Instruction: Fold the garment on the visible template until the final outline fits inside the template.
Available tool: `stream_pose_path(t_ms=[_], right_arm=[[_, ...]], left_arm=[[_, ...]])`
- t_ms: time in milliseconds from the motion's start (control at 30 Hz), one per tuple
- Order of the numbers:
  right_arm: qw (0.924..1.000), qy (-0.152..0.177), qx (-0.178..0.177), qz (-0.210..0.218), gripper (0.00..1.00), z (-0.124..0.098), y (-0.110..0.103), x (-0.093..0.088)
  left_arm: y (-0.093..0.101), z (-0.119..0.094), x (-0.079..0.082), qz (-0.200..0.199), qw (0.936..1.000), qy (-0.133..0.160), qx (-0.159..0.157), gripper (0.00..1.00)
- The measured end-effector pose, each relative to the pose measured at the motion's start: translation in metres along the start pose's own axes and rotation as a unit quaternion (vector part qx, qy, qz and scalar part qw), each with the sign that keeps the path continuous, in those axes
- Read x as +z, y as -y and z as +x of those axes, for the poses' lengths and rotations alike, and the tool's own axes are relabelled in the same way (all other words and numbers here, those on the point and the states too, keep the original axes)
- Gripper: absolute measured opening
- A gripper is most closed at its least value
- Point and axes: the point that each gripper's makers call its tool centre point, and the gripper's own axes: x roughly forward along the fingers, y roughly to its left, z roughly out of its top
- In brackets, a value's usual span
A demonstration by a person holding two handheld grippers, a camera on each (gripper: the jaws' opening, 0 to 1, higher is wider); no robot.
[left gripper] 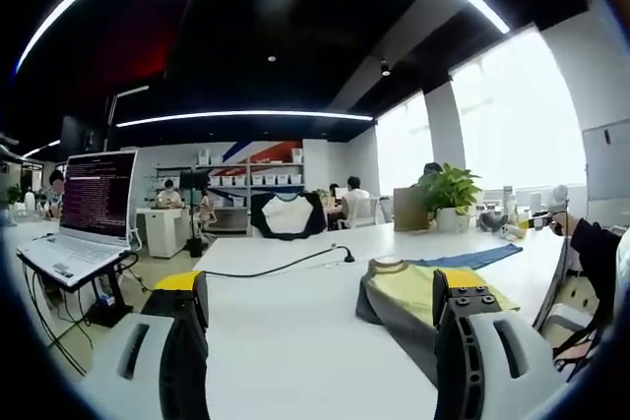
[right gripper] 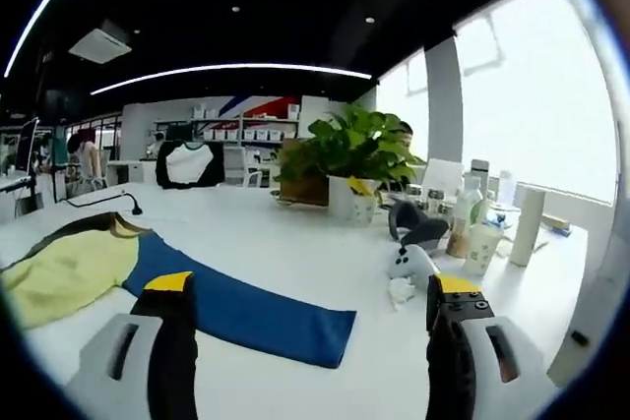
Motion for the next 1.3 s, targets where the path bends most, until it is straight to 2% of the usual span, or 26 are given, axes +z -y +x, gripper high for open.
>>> stream_pose_path(t_ms=[33,233,400,500,567,767,833,1000,1067,1200,1300], right_arm=[[0.9997,0.002,0.005,-0.022,1.00,-0.002,-0.004,0.004],[0.9959,0.011,0.012,-0.089,1.00,-0.021,-0.039,0.029],[0.9956,0.004,0.017,-0.093,1.00,-0.035,-0.060,0.035],[0.9959,0.016,0.029,-0.084,1.00,-0.044,-0.076,0.040],[0.9950,0.023,0.030,-0.093,1.00,-0.050,-0.084,0.043],[0.9933,0.031,0.033,-0.107,1.00,-0.065,-0.100,0.042],[0.9929,0.030,0.039,-0.108,0.97,-0.070,-0.106,0.040],[0.9917,0.032,0.045,-0.116,0.98,-0.085,-0.120,0.036],[0.9915,0.033,0.047,-0.116,0.98,-0.087,-0.121,0.035],[0.9919,0.028,0.051,-0.113,0.99,-0.094,-0.124,0.028],[0.9922,0.028,0.052,-0.110,0.99,-0.098,-0.125,0.024]], left_arm=[[0.000,0.000,-0.001,-0.001,1.0000,-0.001,-0.001,1.00],[0.005,0.005,-0.006,0.002,0.9999,-0.011,-0.009,1.00],[0.014,0.010,-0.012,0.002,0.9996,-0.016,-0.021,1.00],[0.021,0.015,-0.020,0.000,0.9989,-0.029,-0.037,1.00],[0.026,0.018,-0.024,-0.005,0.9983,-0.033,-0.048,1.00],[0.041,0.027,-0.037,-0.008,0.9964,-0.044,-0.071,0.98],[0.046,0.031,-0.047,-0.009,0.9944,-0.064,-0.083,0.98],[0.058,0.036,-0.058,-0.009,0.9912,-0.074,-0.109,0.96],[0.062,0.038,-0.066,-0.008,0.9896,-0.087,-0.115,0.95],[0.077,0.041,-0.083,0.000,0.9852,-0.107,-0.134,0.93],[0.090,0.041,-0.102,0.030,0.9778,-0.135,-0.157,0.89]])
